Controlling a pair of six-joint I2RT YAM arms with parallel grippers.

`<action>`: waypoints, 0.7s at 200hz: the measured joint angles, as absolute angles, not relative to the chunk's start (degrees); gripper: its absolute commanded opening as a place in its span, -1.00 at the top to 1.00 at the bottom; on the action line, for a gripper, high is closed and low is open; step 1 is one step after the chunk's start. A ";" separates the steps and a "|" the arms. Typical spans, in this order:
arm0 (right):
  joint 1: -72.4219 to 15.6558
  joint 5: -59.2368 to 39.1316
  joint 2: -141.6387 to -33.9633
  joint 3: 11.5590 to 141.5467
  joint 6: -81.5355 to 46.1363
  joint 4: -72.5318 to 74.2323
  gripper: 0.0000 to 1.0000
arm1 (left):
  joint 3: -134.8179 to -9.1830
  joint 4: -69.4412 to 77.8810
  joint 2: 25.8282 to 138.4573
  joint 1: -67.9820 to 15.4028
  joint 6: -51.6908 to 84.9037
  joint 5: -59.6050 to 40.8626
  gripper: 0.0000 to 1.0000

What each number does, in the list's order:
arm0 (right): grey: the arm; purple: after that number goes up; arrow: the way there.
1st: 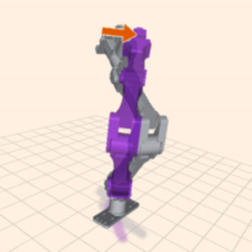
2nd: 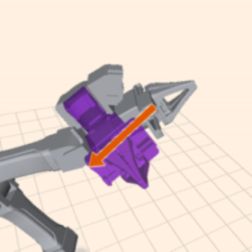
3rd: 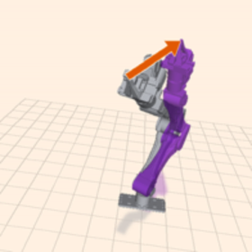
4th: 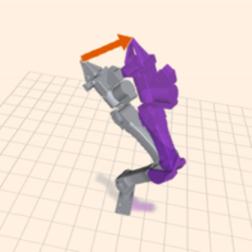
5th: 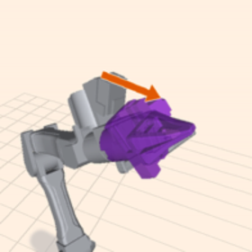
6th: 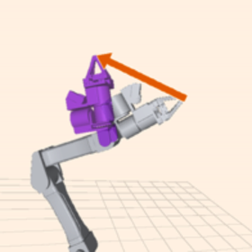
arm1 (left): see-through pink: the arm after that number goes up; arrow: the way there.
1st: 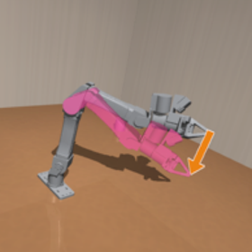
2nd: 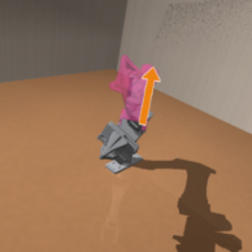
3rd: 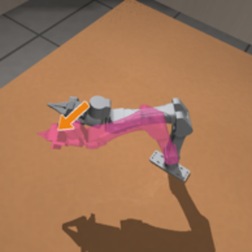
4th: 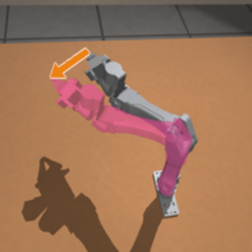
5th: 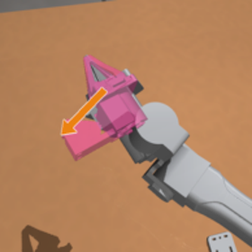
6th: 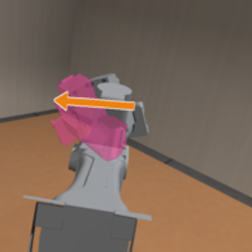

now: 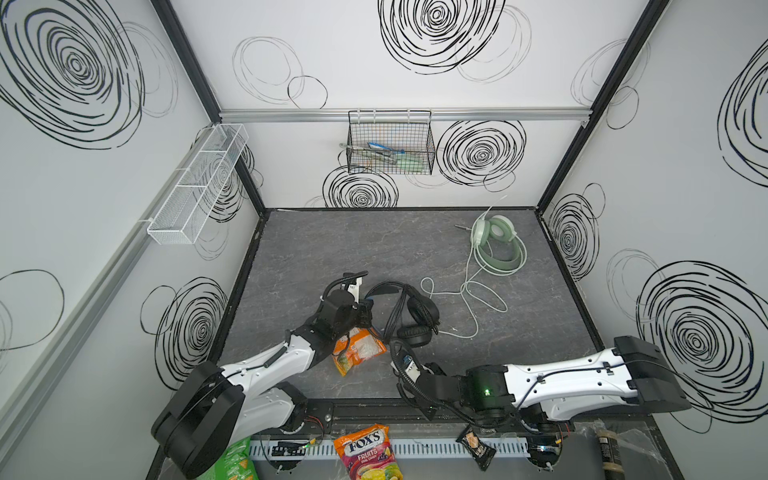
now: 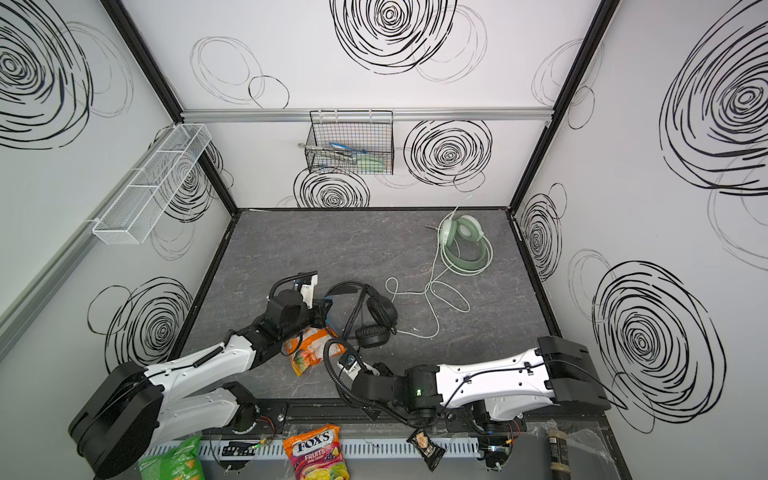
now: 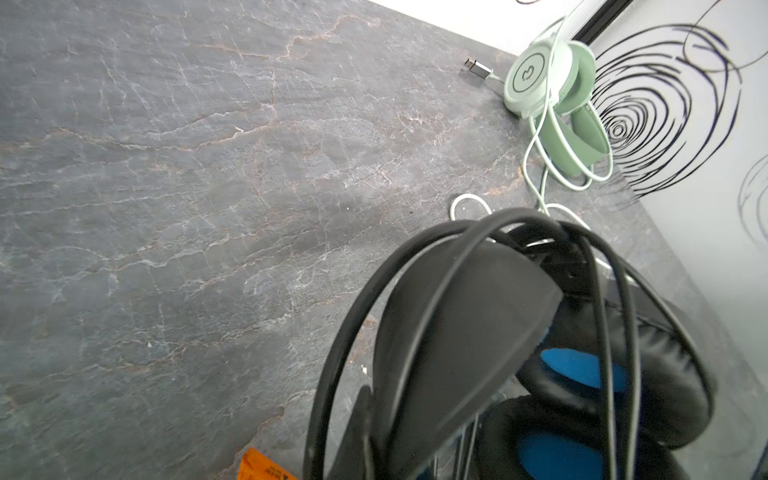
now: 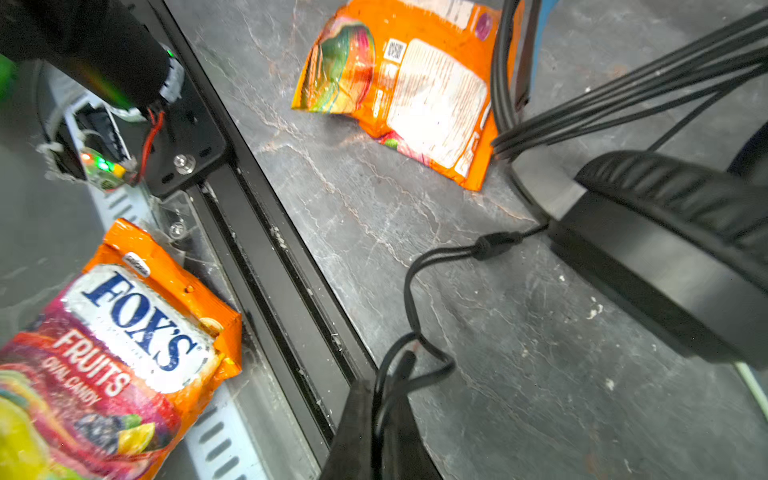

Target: Wrap the headphones

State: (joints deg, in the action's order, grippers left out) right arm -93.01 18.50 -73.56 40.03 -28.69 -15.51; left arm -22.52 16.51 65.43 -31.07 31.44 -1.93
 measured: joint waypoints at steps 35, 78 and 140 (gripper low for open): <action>-95.96 18.94 -77.95 40.05 -29.08 -13.91 1.00 | -22.31 17.43 61.28 -30.06 36.71 -2.72 1.00; -99.33 20.60 -80.12 44.56 -27.53 -12.14 1.00 | -22.70 20.18 59.90 -30.22 40.10 -1.04 1.00; -101.80 26.50 -76.03 51.40 -23.83 -14.98 1.00 | -22.83 20.53 61.98 -31.07 38.06 3.64 1.00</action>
State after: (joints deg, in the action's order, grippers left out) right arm -101.80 26.50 -76.03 51.40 -23.83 -14.98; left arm -22.83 20.53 61.98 -31.07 38.06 3.64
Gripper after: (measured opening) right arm 0.069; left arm 0.089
